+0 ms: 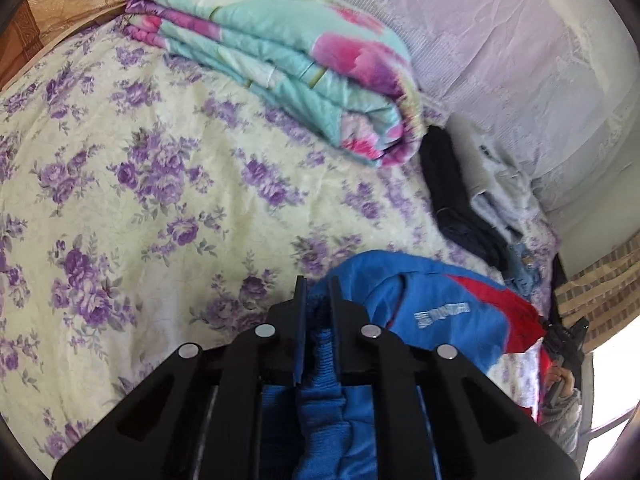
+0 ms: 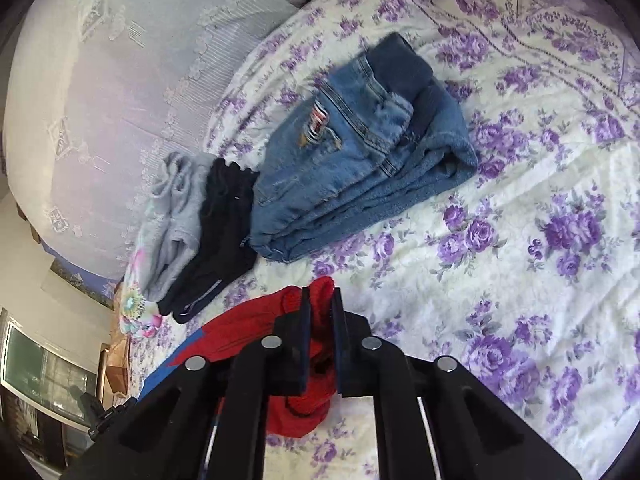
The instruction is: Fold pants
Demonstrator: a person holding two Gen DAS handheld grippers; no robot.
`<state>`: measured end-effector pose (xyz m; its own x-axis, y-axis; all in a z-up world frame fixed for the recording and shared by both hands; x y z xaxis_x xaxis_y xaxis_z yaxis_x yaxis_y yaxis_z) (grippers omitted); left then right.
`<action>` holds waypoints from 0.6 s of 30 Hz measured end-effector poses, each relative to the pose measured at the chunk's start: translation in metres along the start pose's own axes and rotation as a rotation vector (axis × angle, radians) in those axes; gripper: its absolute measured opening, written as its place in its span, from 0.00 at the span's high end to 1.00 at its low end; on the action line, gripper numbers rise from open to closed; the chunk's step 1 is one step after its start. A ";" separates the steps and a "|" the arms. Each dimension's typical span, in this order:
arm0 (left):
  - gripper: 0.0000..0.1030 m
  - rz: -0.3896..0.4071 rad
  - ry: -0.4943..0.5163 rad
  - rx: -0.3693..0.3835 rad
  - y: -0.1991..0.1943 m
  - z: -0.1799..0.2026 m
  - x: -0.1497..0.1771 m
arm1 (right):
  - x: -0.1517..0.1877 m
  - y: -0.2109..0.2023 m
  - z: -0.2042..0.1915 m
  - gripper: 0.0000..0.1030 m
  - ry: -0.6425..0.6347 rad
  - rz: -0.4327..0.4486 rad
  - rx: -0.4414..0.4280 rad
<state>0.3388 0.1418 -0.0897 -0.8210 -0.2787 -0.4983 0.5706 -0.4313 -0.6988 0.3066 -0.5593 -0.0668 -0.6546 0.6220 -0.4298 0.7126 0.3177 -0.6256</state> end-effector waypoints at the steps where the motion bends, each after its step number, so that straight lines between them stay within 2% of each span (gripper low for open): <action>1: 0.91 0.013 0.010 0.008 -0.008 0.004 -0.001 | 0.002 -0.008 -0.003 0.94 -0.012 0.006 -0.001; 6: 0.91 0.044 0.046 0.035 -0.032 0.018 0.005 | 0.019 -0.048 -0.007 0.95 -0.036 0.033 -0.015; 11: 0.91 0.095 0.058 0.106 -0.069 0.030 0.020 | 0.038 -0.102 -0.002 0.95 -0.039 0.087 -0.065; 14: 0.91 0.110 0.078 0.145 -0.093 0.033 0.038 | 0.061 -0.134 0.008 0.95 -0.060 0.108 -0.075; 18: 0.91 0.091 0.064 0.178 -0.112 0.019 0.080 | 0.108 -0.170 0.035 0.95 -0.063 0.118 -0.100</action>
<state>0.2087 0.1519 -0.0413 -0.7600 -0.2708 -0.5908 0.6251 -0.5534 -0.5505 0.1062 -0.5711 -0.0294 -0.5773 0.6143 -0.5379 0.8048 0.3171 -0.5017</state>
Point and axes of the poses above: each gripper's, at about its wrist camera, not at the fingertips, and y roughly the way its jaws point, z to its right, x to its underside, the point moved 6 cm from there along y, roughly the way its jaws point, and after that the axes turned 4 degrees about y, right-handed, at the moved point
